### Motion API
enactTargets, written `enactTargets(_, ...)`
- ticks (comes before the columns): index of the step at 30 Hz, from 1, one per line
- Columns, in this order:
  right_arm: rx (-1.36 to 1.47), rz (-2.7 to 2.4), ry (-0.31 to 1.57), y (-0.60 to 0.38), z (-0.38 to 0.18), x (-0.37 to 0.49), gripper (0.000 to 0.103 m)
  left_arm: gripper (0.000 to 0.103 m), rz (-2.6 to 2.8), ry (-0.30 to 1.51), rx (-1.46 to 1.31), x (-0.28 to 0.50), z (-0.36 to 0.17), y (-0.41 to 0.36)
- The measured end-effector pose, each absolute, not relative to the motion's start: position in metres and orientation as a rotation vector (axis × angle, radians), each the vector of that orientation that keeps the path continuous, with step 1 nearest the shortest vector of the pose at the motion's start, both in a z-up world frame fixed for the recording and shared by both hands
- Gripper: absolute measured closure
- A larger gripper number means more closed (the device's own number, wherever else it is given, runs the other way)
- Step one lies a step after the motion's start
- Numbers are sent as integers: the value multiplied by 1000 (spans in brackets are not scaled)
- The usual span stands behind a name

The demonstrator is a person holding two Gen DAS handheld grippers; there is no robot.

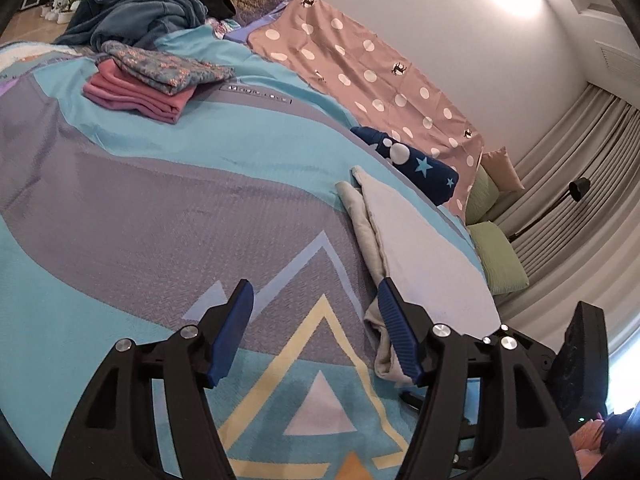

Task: Fold small clothes
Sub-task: 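Grasp the folded bundle's edge with the left gripper while the right gripper grasps it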

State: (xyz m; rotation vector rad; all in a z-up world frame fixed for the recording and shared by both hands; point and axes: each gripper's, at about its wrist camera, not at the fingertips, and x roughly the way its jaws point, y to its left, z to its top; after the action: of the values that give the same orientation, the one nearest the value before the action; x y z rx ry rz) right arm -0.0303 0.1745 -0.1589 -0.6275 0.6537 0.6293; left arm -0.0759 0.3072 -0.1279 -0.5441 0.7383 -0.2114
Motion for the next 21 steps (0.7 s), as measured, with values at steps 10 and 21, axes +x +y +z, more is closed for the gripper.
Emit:
enactTargets(10, -556, 677, 640, 184, -160, -13, 94, 37, -507, 768, -713, -20, -141, 307)
enactTargets(21, -520, 756, 590, 175, -146, -26, 101, 98, -580, 959, -534, 118, -167, 240)
